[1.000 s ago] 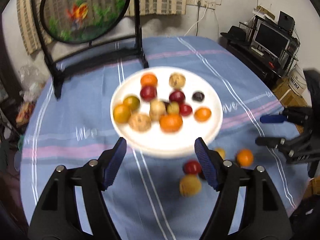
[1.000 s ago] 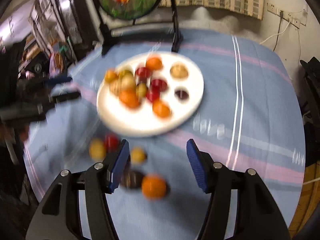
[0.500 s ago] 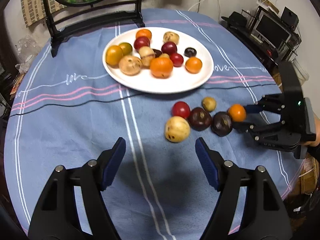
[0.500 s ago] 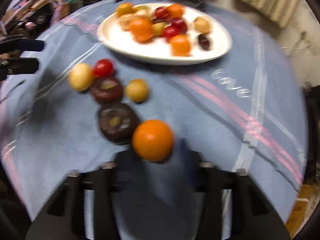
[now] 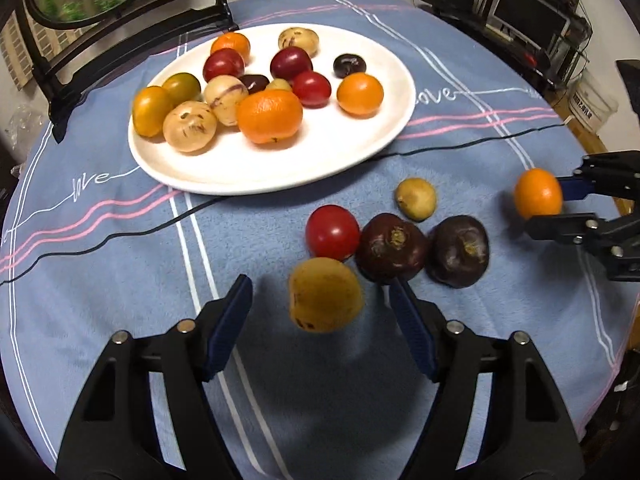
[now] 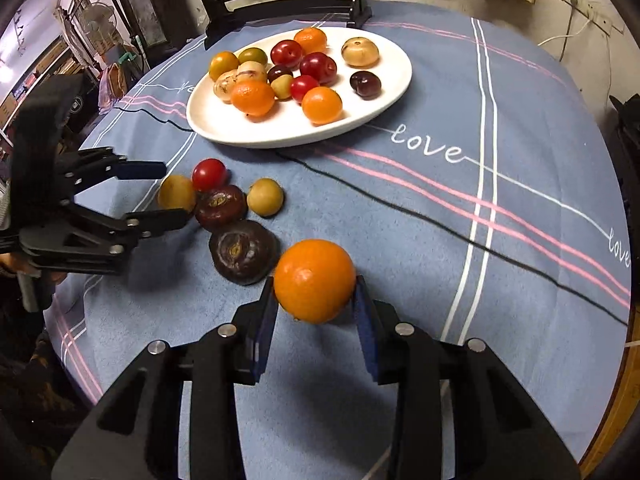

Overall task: Organize fruits
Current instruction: 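Grasp a pale yellow fruit with the left tool while the right tool grasps an orange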

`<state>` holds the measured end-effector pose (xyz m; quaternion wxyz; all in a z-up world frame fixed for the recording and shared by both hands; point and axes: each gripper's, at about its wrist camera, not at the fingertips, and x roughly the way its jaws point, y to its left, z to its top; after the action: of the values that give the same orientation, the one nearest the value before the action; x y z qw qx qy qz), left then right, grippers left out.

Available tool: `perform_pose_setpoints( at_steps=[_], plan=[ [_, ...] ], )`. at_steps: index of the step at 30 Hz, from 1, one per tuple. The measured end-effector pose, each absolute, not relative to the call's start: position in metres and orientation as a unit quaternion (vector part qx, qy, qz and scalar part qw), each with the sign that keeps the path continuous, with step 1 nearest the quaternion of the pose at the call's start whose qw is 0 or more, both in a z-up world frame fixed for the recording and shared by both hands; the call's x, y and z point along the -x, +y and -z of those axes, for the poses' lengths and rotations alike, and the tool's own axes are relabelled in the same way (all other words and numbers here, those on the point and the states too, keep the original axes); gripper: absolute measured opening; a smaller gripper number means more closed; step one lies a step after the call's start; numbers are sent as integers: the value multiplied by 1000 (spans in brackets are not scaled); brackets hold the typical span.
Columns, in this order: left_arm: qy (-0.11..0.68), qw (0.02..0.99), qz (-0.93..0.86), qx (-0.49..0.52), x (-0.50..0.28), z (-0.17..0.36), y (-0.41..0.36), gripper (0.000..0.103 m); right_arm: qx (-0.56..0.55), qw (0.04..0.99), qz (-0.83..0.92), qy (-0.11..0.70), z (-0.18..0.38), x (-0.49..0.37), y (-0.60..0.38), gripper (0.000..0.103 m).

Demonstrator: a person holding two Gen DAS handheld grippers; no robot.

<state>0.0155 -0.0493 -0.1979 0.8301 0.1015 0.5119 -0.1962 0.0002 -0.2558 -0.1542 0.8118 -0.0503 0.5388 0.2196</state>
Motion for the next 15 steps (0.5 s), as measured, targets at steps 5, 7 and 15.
perform_pose_setpoints(
  at_steps=[5,7,15],
  plan=[
    [524,819,218,-83,-22,204,-44,38,44,809,-218,544,159,5,-256,37],
    [522,820,217,-86,-20,202,-42,37,42,809,-218,545,159,6,-255,37],
    [496,845,178,-92,-5,170,-34,37,18,812,-226,538,155,13,-248,37]
  ],
)
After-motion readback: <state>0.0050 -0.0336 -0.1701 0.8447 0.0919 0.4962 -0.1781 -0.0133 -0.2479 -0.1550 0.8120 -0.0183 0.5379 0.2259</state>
